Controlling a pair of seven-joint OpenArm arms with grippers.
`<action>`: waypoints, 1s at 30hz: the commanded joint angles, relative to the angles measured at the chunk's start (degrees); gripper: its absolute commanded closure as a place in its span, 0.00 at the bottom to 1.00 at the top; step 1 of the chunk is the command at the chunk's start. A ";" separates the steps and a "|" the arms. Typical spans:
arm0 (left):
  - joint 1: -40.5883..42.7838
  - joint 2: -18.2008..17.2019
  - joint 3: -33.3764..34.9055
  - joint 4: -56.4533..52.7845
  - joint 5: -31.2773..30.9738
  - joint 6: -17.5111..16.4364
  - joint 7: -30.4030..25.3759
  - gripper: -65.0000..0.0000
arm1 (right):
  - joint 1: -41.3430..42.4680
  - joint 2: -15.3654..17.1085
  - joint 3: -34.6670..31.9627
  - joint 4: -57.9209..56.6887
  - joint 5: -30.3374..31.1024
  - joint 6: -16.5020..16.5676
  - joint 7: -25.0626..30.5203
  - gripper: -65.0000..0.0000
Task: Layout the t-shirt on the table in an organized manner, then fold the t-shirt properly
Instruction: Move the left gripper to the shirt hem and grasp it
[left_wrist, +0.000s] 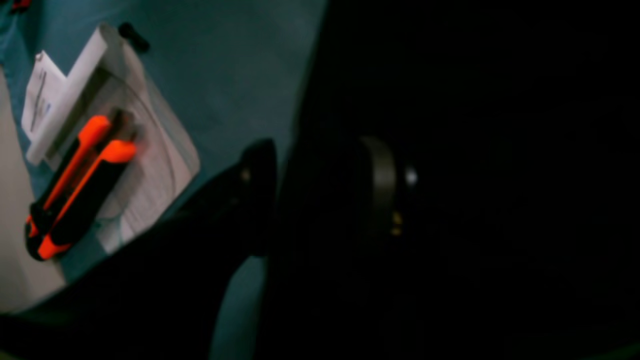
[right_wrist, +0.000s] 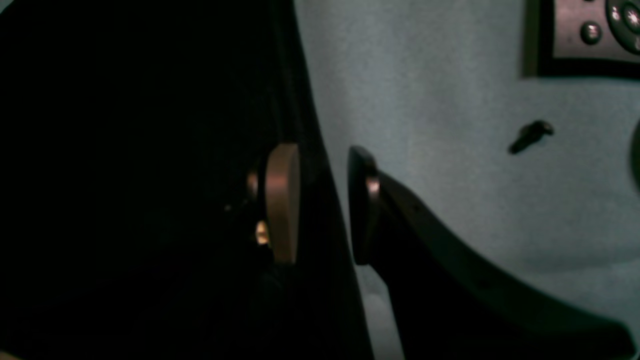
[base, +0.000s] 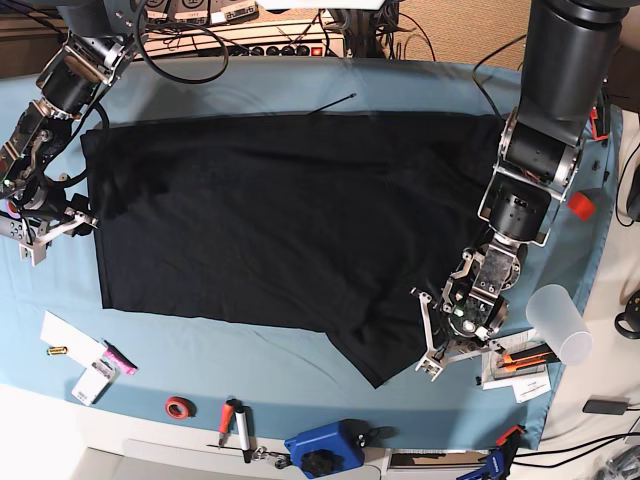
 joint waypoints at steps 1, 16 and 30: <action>-0.90 -0.31 -0.07 0.11 0.42 0.02 2.25 0.76 | 1.25 1.46 0.11 0.96 0.72 0.28 1.09 0.74; -1.25 -0.33 -0.13 15.17 -7.72 -0.15 23.98 1.00 | 1.27 1.46 0.11 0.96 1.44 0.37 3.26 0.74; 2.62 -0.35 -0.13 33.20 -16.81 -0.44 39.43 1.00 | 1.31 1.81 0.17 0.98 6.12 1.70 5.40 0.74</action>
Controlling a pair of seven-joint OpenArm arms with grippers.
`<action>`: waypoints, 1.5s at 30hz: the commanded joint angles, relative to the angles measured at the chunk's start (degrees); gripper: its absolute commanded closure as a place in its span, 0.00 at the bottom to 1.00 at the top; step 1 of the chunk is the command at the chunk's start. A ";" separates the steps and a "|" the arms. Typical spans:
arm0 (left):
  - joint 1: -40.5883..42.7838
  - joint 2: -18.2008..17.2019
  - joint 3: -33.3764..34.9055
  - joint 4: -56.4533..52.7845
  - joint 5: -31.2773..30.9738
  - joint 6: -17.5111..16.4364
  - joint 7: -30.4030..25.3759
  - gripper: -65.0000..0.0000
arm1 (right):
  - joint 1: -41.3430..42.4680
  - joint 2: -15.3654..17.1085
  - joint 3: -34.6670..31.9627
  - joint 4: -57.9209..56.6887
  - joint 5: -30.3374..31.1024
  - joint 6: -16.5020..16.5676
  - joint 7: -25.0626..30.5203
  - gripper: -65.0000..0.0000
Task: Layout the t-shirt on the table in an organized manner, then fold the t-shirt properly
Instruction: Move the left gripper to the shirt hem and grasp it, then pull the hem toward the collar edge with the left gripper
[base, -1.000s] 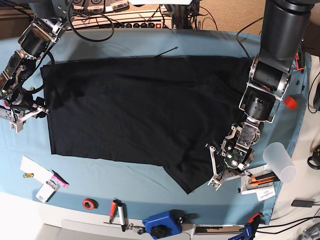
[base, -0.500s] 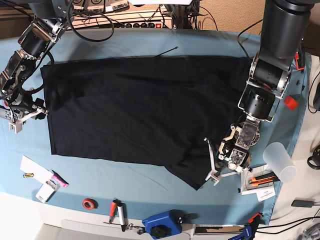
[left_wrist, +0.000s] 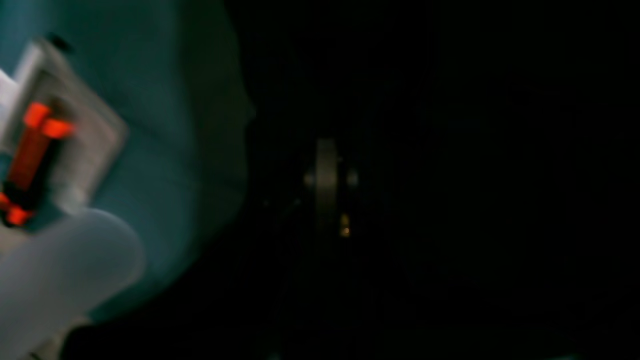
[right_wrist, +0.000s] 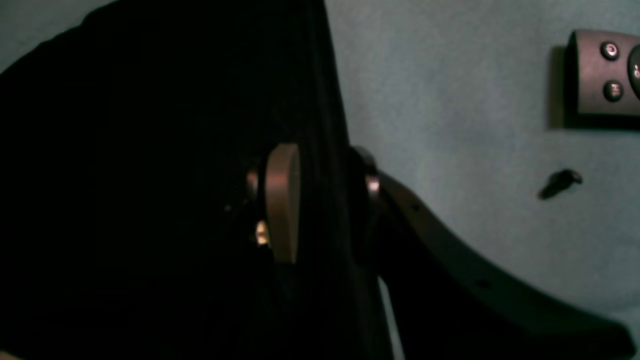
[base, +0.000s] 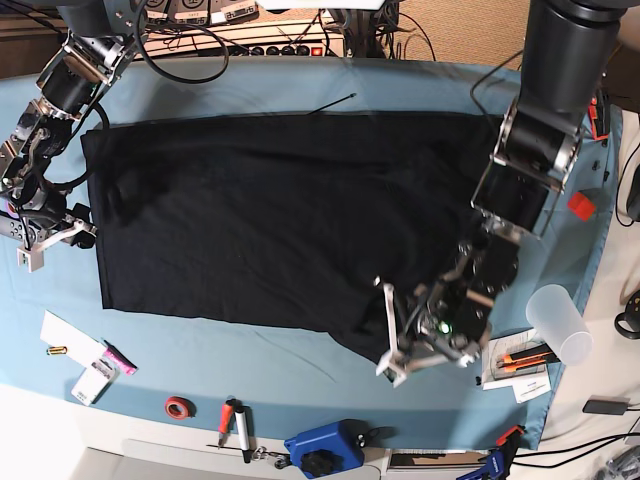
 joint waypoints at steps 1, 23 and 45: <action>-0.57 -0.04 -0.39 1.86 -0.17 0.15 0.11 1.00 | 1.29 1.84 0.15 0.98 0.98 0.35 1.77 0.74; 37.62 -7.93 -21.84 38.51 2.21 1.27 -6.56 1.00 | 1.73 2.45 0.15 0.98 3.06 3.82 1.90 0.74; 27.65 -13.42 -21.84 38.49 11.06 3.63 -12.48 0.64 | 7.30 2.45 -15.72 -4.94 -23.52 -11.32 15.91 0.73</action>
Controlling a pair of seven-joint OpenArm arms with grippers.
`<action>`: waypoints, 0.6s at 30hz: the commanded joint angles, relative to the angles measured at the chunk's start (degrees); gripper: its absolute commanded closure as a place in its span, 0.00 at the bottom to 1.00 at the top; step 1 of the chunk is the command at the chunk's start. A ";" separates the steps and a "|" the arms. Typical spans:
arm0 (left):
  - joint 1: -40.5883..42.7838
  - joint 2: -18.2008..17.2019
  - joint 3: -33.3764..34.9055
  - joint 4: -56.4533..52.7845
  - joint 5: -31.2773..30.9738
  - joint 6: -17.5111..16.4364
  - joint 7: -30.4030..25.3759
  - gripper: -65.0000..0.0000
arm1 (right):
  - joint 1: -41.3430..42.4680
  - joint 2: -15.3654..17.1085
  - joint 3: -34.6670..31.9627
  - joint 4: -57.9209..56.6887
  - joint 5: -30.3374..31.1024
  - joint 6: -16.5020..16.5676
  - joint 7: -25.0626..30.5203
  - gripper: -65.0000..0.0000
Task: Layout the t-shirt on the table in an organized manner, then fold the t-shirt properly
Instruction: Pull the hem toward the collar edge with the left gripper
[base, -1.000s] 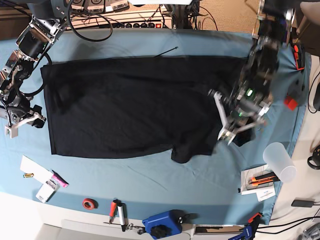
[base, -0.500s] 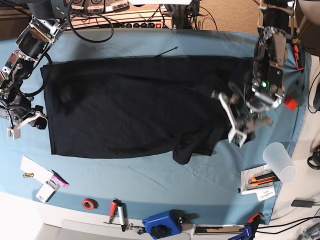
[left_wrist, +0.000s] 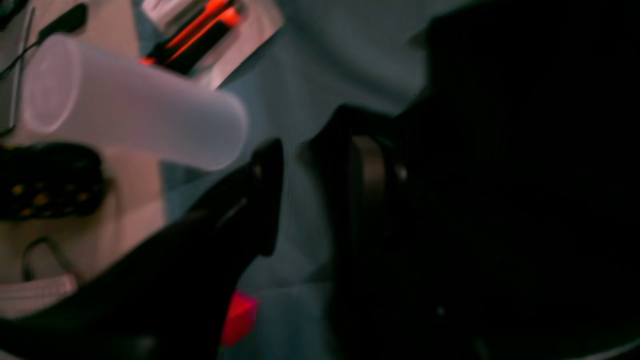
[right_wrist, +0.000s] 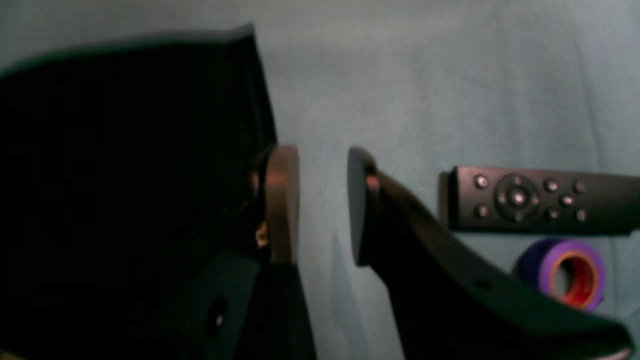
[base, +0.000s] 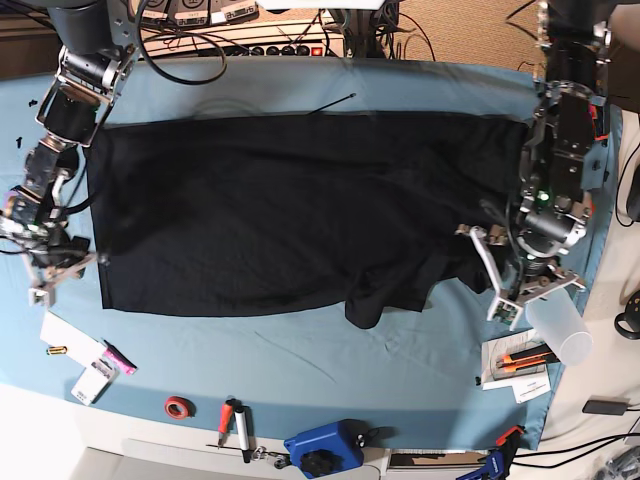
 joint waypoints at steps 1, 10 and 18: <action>-1.16 -1.09 -0.39 0.98 0.26 0.24 -0.96 0.64 | 1.25 1.18 -0.92 -1.01 -1.18 -1.46 2.36 0.73; -0.90 -2.73 -0.39 0.98 0.22 1.77 -0.63 0.64 | 1.25 0.63 -3.91 -10.03 -1.14 0.24 0.07 0.74; -0.87 -2.73 -0.39 0.98 0.24 2.80 -0.59 0.64 | 0.28 1.18 -3.78 -3.78 6.05 5.79 -14.45 1.00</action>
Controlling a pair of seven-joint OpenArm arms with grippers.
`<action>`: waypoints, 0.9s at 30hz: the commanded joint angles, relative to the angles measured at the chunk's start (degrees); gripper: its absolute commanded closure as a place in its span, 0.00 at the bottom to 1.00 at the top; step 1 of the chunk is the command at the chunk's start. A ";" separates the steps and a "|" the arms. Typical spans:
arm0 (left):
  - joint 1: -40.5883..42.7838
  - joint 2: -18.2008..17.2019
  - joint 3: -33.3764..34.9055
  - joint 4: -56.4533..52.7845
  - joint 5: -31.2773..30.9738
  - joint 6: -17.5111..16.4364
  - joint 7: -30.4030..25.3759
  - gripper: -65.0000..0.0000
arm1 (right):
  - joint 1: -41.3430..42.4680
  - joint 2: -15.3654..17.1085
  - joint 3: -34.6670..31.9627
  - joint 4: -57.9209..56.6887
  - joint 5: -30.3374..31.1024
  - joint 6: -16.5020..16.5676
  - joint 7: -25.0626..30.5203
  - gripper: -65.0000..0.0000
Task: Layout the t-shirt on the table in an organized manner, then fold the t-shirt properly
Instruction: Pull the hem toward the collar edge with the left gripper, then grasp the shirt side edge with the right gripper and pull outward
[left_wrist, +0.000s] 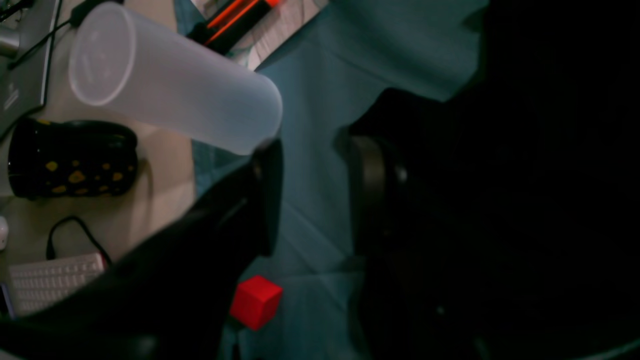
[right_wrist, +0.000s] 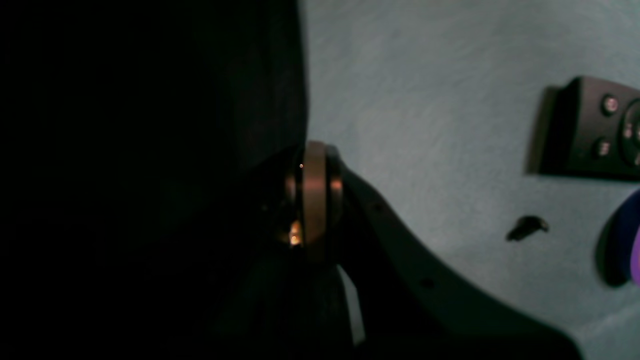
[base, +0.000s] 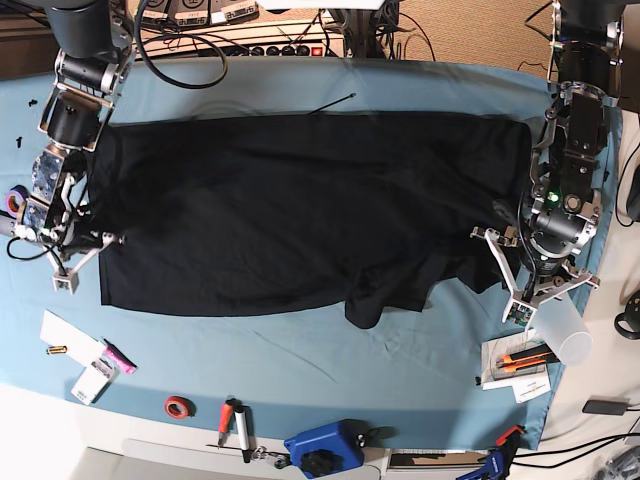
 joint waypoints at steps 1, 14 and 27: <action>-1.05 -0.66 -0.42 0.98 0.46 0.26 -0.85 0.64 | 0.11 0.52 0.20 1.20 1.75 1.22 -3.21 1.00; -1.07 -0.66 -0.42 0.98 0.46 0.28 -0.87 0.64 | -13.18 0.59 18.99 22.88 37.05 14.38 -18.40 1.00; -1.05 -0.63 -0.42 0.98 0.44 0.28 -0.90 0.64 | -17.07 0.59 30.38 26.62 44.37 16.10 -18.40 0.77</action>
